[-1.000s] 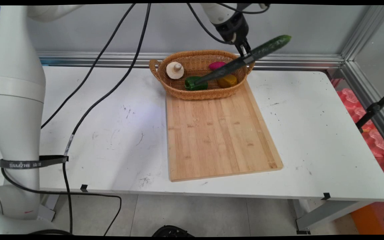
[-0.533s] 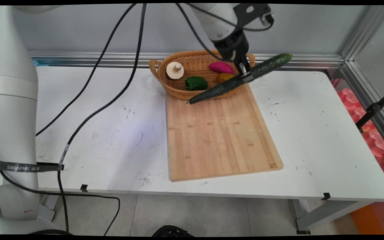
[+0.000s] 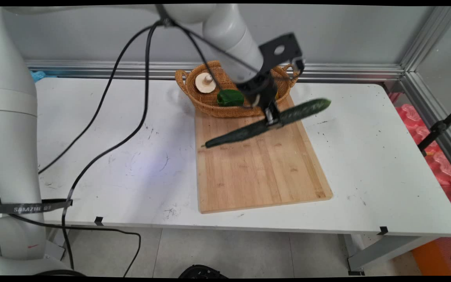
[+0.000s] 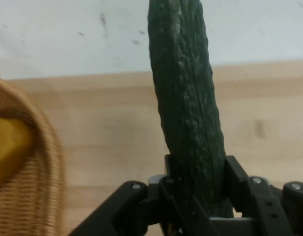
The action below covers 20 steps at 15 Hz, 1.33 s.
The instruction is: Place the picked object on the cutting board
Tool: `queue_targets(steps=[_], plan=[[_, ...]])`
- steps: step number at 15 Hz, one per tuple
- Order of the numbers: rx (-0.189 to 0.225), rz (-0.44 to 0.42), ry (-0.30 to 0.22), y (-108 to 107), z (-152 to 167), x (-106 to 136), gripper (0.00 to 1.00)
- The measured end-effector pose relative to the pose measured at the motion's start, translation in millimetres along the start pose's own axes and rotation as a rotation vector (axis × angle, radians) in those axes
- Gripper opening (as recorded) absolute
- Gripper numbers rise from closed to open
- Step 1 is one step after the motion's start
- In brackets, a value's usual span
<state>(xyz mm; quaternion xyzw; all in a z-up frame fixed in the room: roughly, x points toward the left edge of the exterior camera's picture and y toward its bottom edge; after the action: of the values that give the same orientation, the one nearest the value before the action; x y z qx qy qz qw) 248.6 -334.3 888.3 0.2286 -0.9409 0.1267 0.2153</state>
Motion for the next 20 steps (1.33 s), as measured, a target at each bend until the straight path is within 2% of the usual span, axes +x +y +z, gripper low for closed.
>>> queue_targets(steps=[4, 10, 15, 20], plan=[[-0.032, 0.023, -0.013, 25.1, 16.7, -19.2, 0.0], [-0.073, 0.045, -0.015, 50.8, 46.7, -32.4, 0.0], [-0.108, 0.059, -0.006, 65.4, 65.2, -35.3, 0.0], [-0.122, 0.066, 0.0, 72.4, 82.2, -37.4, 0.0]])
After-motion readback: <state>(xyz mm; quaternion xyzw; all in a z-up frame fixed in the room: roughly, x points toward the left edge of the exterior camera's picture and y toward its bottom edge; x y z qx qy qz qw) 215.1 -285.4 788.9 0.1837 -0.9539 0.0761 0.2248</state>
